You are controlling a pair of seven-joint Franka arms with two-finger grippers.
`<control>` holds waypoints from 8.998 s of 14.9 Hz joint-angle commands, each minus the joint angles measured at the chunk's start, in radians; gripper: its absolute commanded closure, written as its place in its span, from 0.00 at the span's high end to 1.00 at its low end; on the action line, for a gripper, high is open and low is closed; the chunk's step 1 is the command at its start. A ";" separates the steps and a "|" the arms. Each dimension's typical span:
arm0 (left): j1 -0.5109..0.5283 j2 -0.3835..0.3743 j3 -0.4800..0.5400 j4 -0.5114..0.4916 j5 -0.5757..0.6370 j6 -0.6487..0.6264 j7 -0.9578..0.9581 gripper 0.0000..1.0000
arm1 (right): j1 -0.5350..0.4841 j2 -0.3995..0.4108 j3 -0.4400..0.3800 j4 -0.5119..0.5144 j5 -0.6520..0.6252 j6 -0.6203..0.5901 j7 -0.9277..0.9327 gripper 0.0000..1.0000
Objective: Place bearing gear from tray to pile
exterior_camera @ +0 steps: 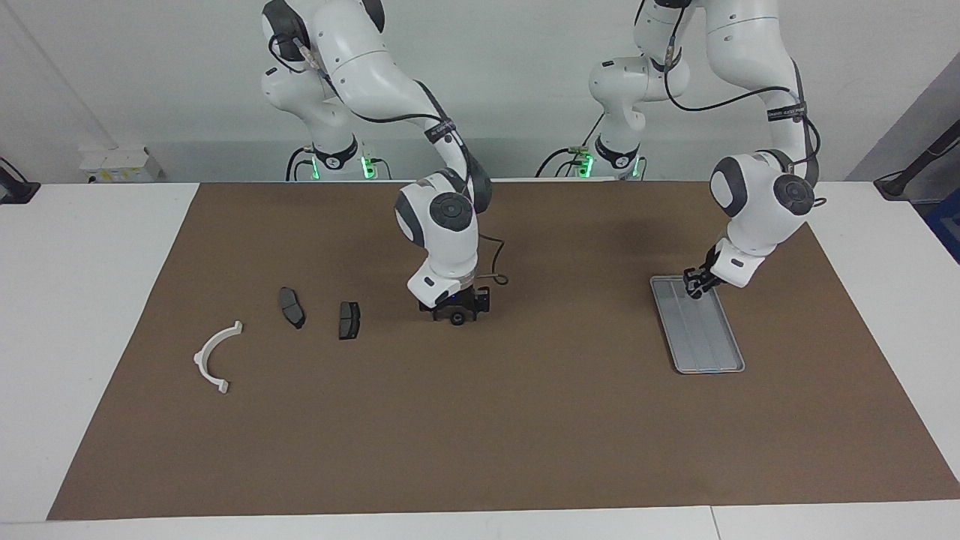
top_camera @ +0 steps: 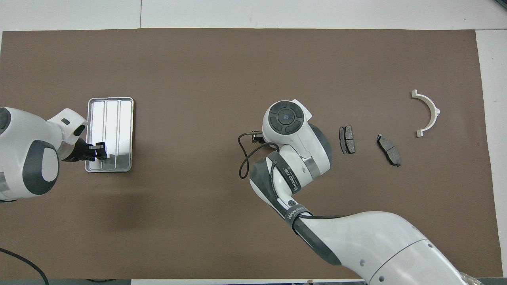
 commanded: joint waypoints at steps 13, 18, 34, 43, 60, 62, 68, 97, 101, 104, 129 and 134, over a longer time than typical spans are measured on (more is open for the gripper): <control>0.015 -0.020 -0.011 -0.068 0.014 0.060 -0.021 0.39 | -0.293 -0.050 -0.007 0.202 -0.006 -0.141 -0.392 0.00; 0.013 -0.018 -0.011 -0.066 0.014 0.060 -0.021 0.19 | -0.523 -0.040 -0.003 0.202 0.009 -0.136 -0.775 0.00; -0.299 0.051 -0.015 0.239 0.007 -0.130 -0.614 0.10 | -0.591 0.009 -0.001 0.018 0.011 0.014 -0.819 0.86; -0.633 0.333 -0.018 0.654 -0.033 -0.175 -1.080 0.11 | -0.553 -0.018 0.040 0.037 0.011 -0.003 -0.729 1.00; -0.700 0.493 -0.011 0.705 -0.055 -0.057 -1.140 0.12 | -0.551 -0.026 0.040 0.029 0.011 0.016 -0.695 1.00; -0.700 0.493 -0.011 0.695 -0.055 -0.047 -1.140 0.12 | -0.547 -0.026 0.040 0.031 0.009 0.016 -0.698 1.00; -0.702 0.490 -0.011 0.667 -0.055 -0.023 -1.140 0.14 | -0.547 -0.024 0.040 0.038 0.009 0.017 -0.709 1.00; -0.090 -0.113 0.022 0.573 -0.052 -0.693 -0.376 1.00 | 0.068 -0.012 0.071 0.178 -0.095 -0.124 0.092 0.94; -0.036 -0.135 0.012 0.569 -0.052 -0.745 -0.235 1.00 | 0.050 0.019 0.071 0.175 -0.094 -0.067 0.030 0.94; -0.030 -0.150 0.009 0.558 -0.052 -0.748 -0.235 1.00 | 0.030 0.037 0.071 0.172 -0.092 -0.044 -0.002 0.94; -0.044 -0.170 0.006 0.521 -0.025 -0.626 -0.137 1.00 | 0.003 0.186 0.071 0.241 -0.089 0.094 -0.016 0.89; -0.048 -0.170 0.003 0.521 -0.025 -0.629 -0.137 1.00 | 0.007 0.186 0.071 0.245 -0.092 0.085 -0.014 0.29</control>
